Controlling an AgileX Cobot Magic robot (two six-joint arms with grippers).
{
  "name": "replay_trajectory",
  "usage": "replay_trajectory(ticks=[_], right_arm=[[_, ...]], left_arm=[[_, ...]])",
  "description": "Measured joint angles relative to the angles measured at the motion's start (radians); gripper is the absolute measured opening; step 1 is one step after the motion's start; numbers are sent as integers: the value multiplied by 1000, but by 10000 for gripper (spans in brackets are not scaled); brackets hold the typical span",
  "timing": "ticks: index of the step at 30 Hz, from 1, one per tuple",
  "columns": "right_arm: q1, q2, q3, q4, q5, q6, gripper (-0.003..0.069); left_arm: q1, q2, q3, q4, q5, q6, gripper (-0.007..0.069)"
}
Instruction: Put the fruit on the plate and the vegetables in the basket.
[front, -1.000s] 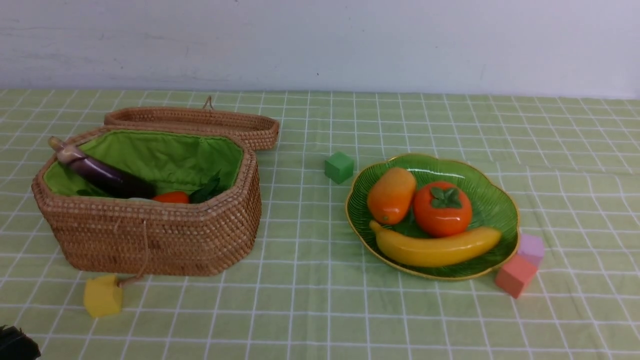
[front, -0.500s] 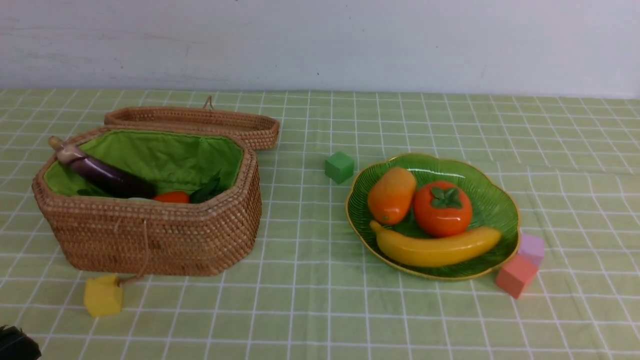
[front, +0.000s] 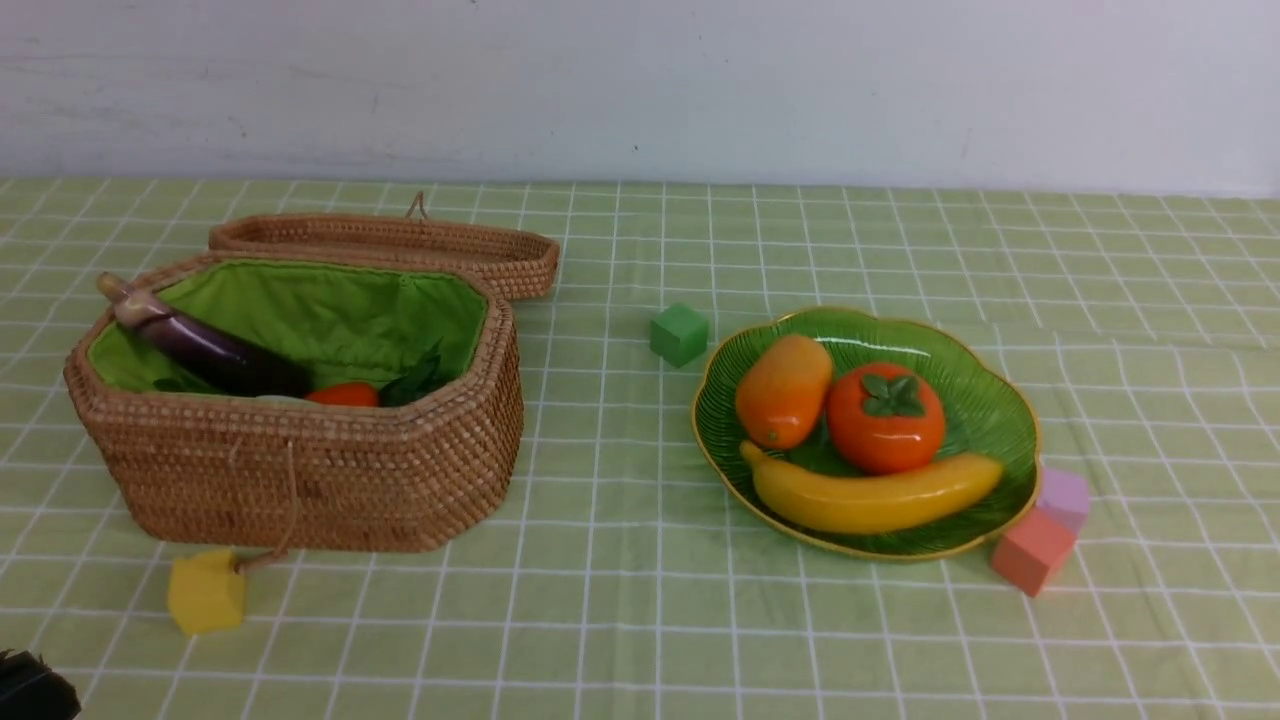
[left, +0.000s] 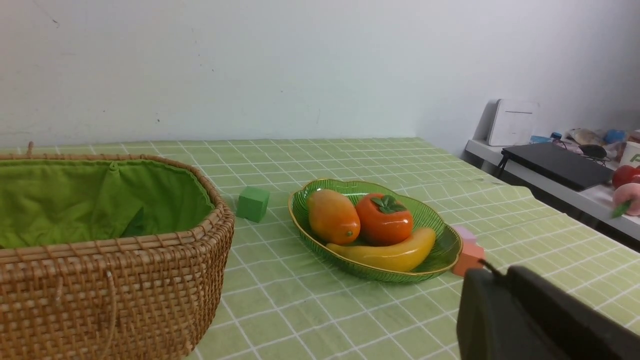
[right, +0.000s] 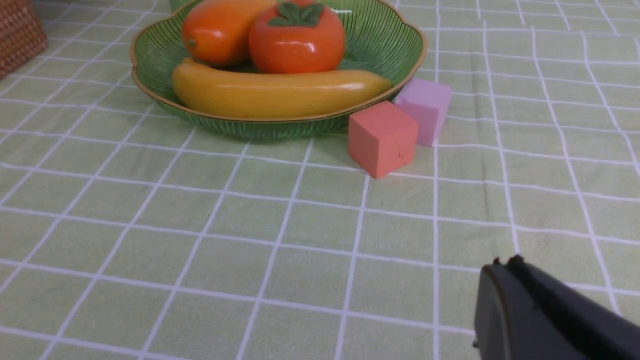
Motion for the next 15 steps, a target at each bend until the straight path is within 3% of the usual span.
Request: replay_trajectory(ticks=[12,15], right_arm=[[0,0,0,-1,0,1,-1],[0,0,0,-2,0,1,1]], left_arm=[[1,0,0,24,0,12,29],[80,0,0,-28,10,75,26]])
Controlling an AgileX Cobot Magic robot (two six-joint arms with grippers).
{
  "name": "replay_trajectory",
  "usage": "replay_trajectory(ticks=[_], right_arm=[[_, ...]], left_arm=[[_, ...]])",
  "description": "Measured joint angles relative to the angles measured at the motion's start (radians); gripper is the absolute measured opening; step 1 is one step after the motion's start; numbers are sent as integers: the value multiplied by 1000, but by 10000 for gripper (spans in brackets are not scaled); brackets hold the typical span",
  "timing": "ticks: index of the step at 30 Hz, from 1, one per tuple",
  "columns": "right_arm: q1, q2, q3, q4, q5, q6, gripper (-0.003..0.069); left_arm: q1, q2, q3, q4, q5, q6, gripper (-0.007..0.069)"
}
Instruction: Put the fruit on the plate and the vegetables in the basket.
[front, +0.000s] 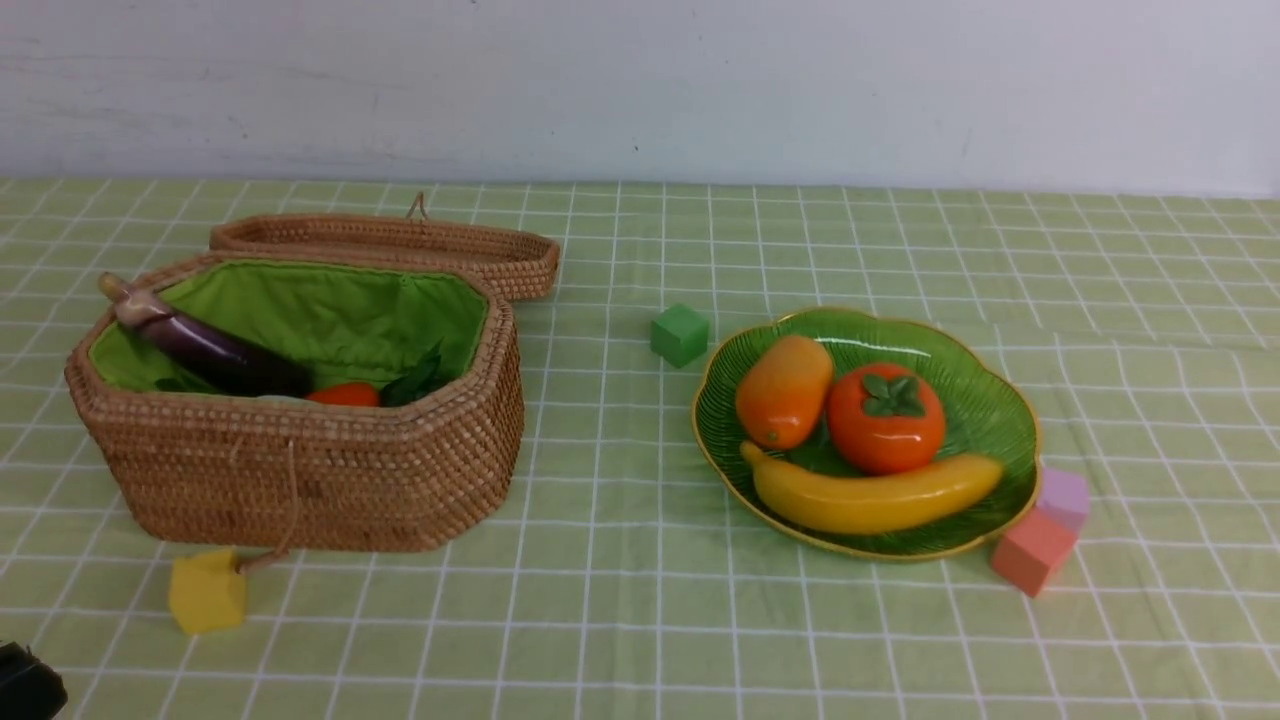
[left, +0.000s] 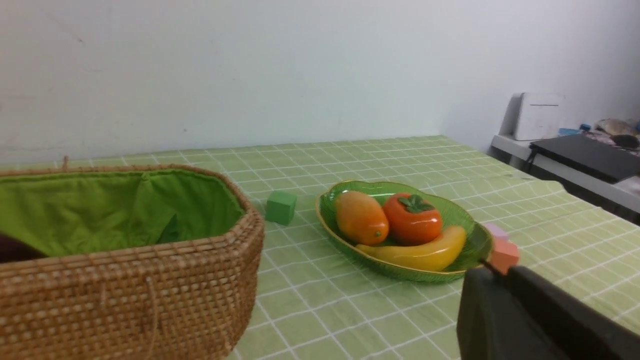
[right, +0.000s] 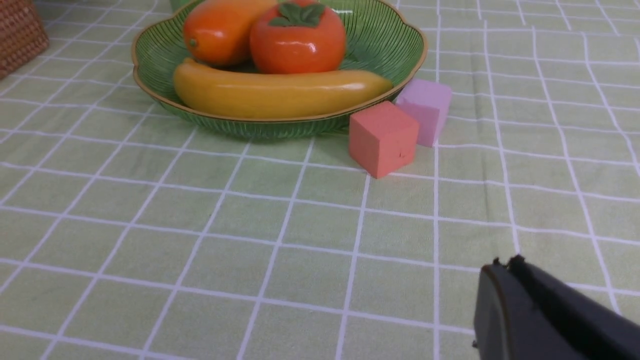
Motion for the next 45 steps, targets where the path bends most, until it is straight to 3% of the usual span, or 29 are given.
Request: replay_trajectory(ticks=[1,9,14,20,26,45], right_arm=[[0,0,0,0,0,0,1],[0,0,0,1,0,0,6],[0,0,0,1,1,0,10],[0,0,-1,1,3,0,11],[0,0,-2,1,5,0,18],[0,0,-2,1,5,0,32]], left_arm=[[9,0,0,-15,2,11,24],[477,0,80,-406,-68,394,-13],[659,0,214,-521,-97,473,-13],[672,0,298,-526,17,433,-13],[672,0,298,-524,17,365,-13],[672,0,298,-524,19,356,-13]])
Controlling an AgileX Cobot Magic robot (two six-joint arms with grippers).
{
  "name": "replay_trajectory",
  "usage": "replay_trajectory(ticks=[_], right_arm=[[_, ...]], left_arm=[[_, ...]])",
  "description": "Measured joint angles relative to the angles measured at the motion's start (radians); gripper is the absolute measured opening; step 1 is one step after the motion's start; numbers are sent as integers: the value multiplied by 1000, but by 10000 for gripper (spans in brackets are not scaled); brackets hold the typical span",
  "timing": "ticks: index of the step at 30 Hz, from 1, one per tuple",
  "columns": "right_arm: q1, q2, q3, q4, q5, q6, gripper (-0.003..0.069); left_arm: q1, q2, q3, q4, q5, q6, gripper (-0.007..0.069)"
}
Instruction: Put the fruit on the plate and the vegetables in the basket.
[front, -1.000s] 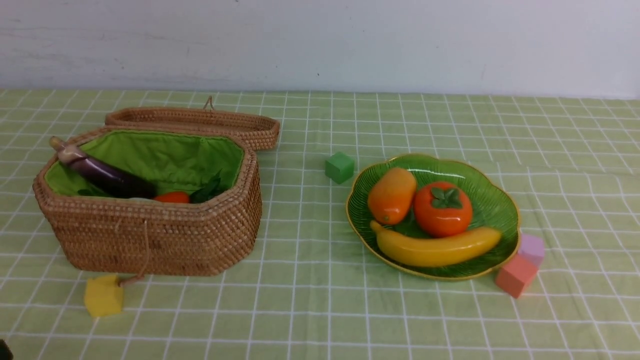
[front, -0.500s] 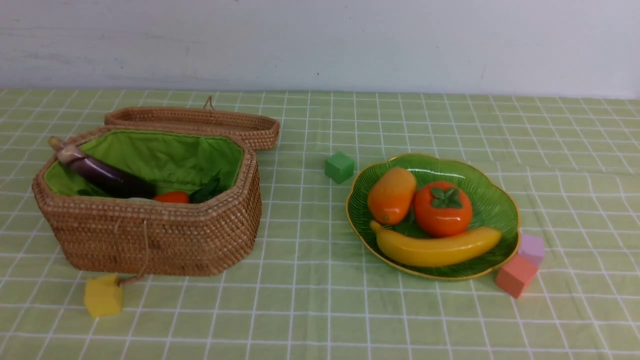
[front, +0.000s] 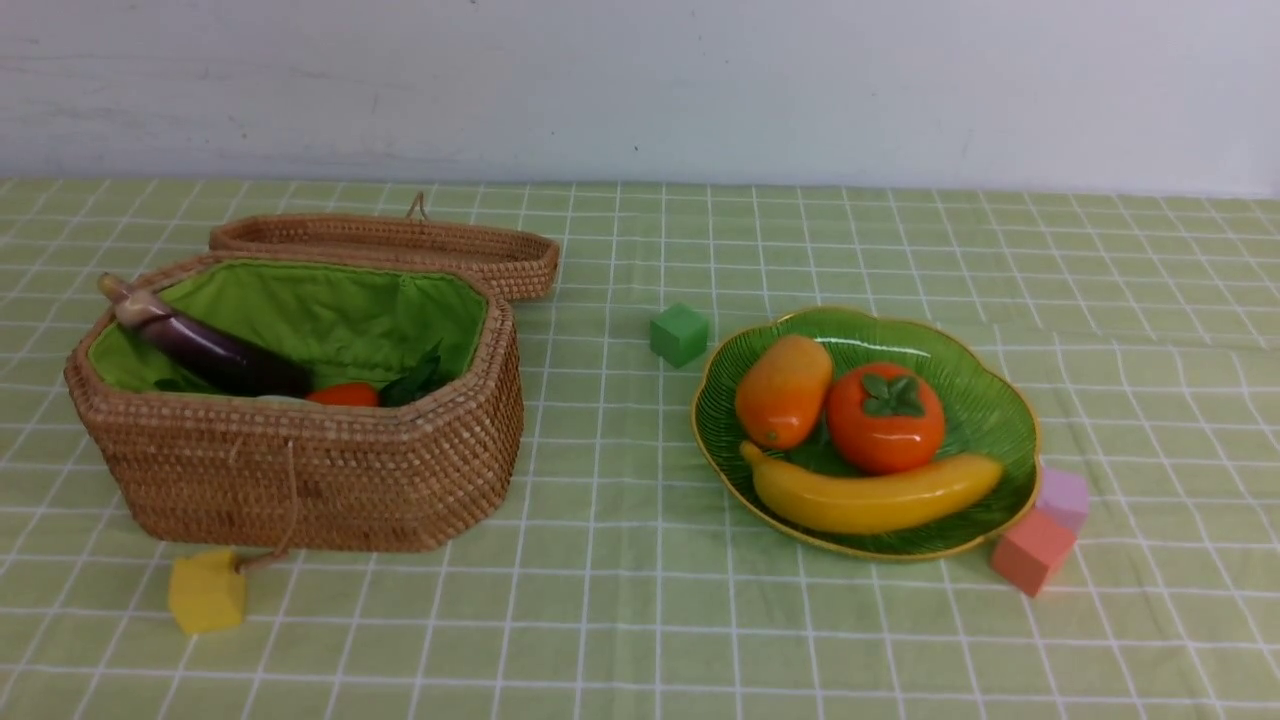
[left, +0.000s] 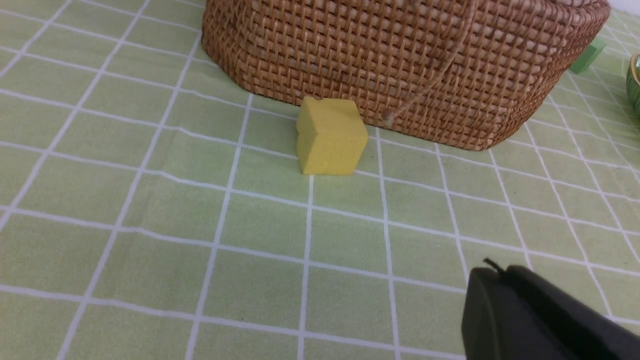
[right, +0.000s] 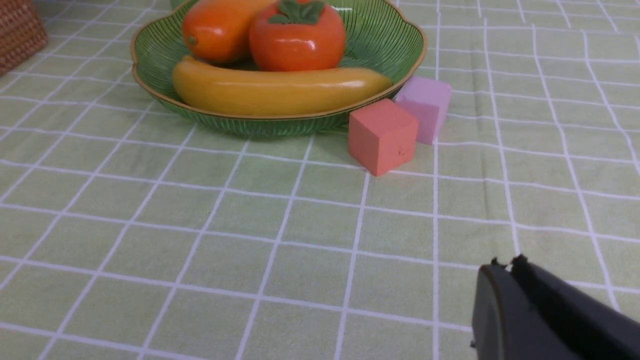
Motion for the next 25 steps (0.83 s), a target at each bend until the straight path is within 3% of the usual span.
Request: replay_trajectory(ticks=[25], right_arm=[[0,0,0,0,1,0,57]], left_arm=[[0,0,0,0,1,-1,2]])
